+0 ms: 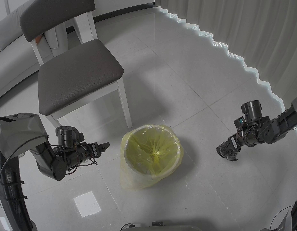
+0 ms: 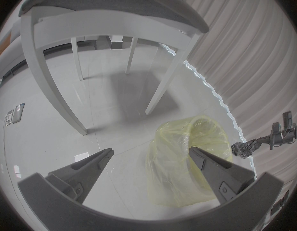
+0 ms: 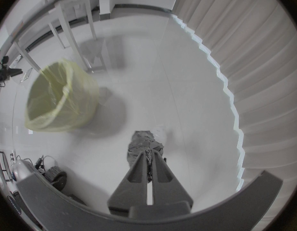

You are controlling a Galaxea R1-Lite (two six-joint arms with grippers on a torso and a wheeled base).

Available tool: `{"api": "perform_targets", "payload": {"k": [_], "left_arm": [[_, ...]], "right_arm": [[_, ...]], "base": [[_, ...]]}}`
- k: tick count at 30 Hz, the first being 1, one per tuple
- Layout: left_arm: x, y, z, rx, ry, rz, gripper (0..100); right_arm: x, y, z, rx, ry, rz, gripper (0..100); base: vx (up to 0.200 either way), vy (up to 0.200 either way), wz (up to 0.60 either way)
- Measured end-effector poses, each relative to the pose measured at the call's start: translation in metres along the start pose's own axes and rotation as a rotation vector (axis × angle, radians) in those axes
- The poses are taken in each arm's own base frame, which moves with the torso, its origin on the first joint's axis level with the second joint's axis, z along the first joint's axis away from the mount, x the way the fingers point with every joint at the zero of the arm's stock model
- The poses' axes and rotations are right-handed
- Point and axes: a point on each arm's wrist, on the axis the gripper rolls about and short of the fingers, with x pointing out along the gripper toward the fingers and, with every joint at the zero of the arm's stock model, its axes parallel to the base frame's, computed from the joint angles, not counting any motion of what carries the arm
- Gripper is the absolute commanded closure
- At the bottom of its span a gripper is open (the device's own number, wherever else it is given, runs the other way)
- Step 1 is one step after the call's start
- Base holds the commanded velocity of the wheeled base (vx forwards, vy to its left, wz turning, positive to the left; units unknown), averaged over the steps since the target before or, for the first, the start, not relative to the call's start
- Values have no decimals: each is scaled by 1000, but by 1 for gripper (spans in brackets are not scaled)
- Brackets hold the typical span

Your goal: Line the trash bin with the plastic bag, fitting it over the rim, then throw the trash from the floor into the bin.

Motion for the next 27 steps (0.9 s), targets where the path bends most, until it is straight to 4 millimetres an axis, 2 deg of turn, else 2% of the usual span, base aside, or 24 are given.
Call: {"api": "perform_targets", "payload": {"k": [7,13,20,27], "left_arm": [[-29,-4,2,-8,-52,-11,0],[-50,-9,7,0,-147,-4,0],[-64,-14,10,18,-243,-14,0],[-71,-15,10,14,-264,15,0]], "right_arm": [[-75,27,33,-59,-181,57,100],[-117,48,47,-94,-323,115,100],[-142,73,66,-122,-495,195,100],[-136,103,84,-160,-537,273,100]], "base": [[0,0,0],[0,0,0],[0,0,0],[0,0,0]]}}
